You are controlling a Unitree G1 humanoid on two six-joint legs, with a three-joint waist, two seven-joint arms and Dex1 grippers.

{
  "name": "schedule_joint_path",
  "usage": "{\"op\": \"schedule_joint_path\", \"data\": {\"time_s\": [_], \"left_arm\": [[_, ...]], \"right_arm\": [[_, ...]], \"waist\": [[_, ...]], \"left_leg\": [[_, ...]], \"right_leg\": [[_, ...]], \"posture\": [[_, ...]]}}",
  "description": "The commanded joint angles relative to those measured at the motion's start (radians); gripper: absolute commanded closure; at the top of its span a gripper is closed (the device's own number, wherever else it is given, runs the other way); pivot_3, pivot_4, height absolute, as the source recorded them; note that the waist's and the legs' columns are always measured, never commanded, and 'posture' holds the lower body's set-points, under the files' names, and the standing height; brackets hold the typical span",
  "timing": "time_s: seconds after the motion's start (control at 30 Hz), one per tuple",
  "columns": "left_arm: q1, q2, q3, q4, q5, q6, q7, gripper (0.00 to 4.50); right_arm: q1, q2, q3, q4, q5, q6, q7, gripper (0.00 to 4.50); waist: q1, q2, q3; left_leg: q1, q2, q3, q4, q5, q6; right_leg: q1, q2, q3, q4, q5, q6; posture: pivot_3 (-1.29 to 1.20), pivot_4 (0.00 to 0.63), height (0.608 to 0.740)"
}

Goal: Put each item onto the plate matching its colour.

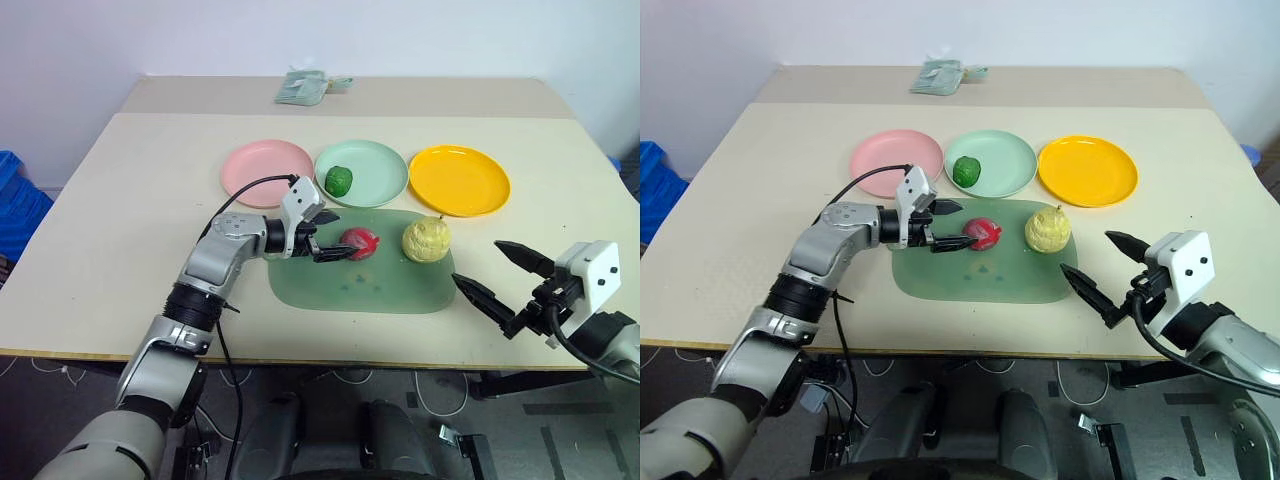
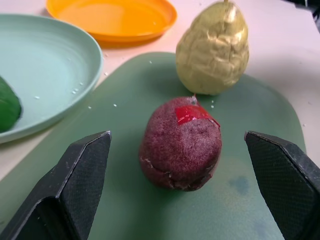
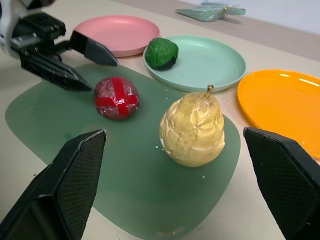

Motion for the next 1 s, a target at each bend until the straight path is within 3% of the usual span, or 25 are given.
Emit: {"op": "schedule_joint_path", "data": {"time_s": [0.03,0.13,0.23,0.3,0.47,0.83,0.97,1.0], "left_arm": [[-0.041,-0.031,-0.011,0.035,0.015,-0.029,-0.006,0.13],[-0.057,-0.058,-0.019,0.073,0.028,-0.042,-0.007,0.13],[-0.072,-0.078,-0.013,0.099,0.035,-0.045,0.004,0.94],[-0.076,-0.084,-0.004,0.098,0.038,-0.042,0.017,1.84],[-0.061,-0.065,0.03,0.038,0.02,-0.004,0.04,1.84],[-0.02,-0.033,0.242,-0.138,-0.095,0.173,0.221,1.84],[0.025,0.0,0.201,-0.186,-0.115,0.19,0.15,1.84],[0.042,0.011,0.177,-0.21,-0.125,0.201,0.113,1.61]], "right_arm": [[0.012,0.004,-0.034,-0.049,0.014,-0.018,-0.012,0.0],[0.037,0.011,-0.045,-0.048,0.013,-0.033,-0.005,0.0],[0.08,0.02,-0.056,-0.039,0.003,-0.062,0.018,0.0],[0.106,0.026,-0.061,-0.032,-0.002,-0.081,0.034,0.0],[0.129,0.024,-0.053,-0.013,-0.011,-0.119,0.056,0.0],[0.049,-0.003,0.005,0.059,-0.038,-0.144,0.096,0.0],[0.008,-0.011,0.036,0.078,-0.045,-0.134,0.104,0.0],[-0.004,-0.014,0.043,0.084,-0.048,-0.134,0.103,0.0]], "waist": [[-0.001,0.0,0.0],[0.001,0.0,0.0],[-0.001,0.0,0.0],[-0.001,0.0,0.0],[-0.002,0.0,0.0],[0.0,0.0,0.0],[-0.001,0.0,0.0],[-0.002,0.0,0.0]], "left_leg": [[0.0,0.0,0.0,0.0,0.0,0.0],[0.0,0.0,0.0,0.0,0.0,0.0],[0.0,0.0,0.0,0.0,0.0,0.0],[0.0,0.0,0.0,0.0,0.0,0.0],[0.0,0.0,0.0,0.0,0.0,0.0],[0.0,0.0,0.0,0.0,0.0,0.0],[0.0,0.0,0.0,0.0,0.0,0.0],[0.0,0.0,0.0,0.0,0.0,0.0]], "right_leg": [[0.0,0.0,0.0,0.0,0.0,0.0],[0.0,0.0,0.0,0.0,0.0,0.0],[0.0,0.0,0.0,0.0,0.0,0.0],[0.0,0.0,0.0,0.0,0.0,0.0],[0.0,0.0,0.0,0.0,0.0,0.0],[0.0,0.0,0.0,0.0,0.0,0.0],[0.0,0.0,0.0,0.0,0.0,0.0],[0.0,0.0,0.0,0.0,0.0,0.0]], "posture": [[0.0,0.15,0.74],[0.0,0.15,0.74],[0.0,0.15,0.74],[0.0,0.15,0.74],[0.0,0.15,0.74],[0.0,0.15,0.74],[0.0,0.15,0.74],[0.0,0.15,0.74]]}}
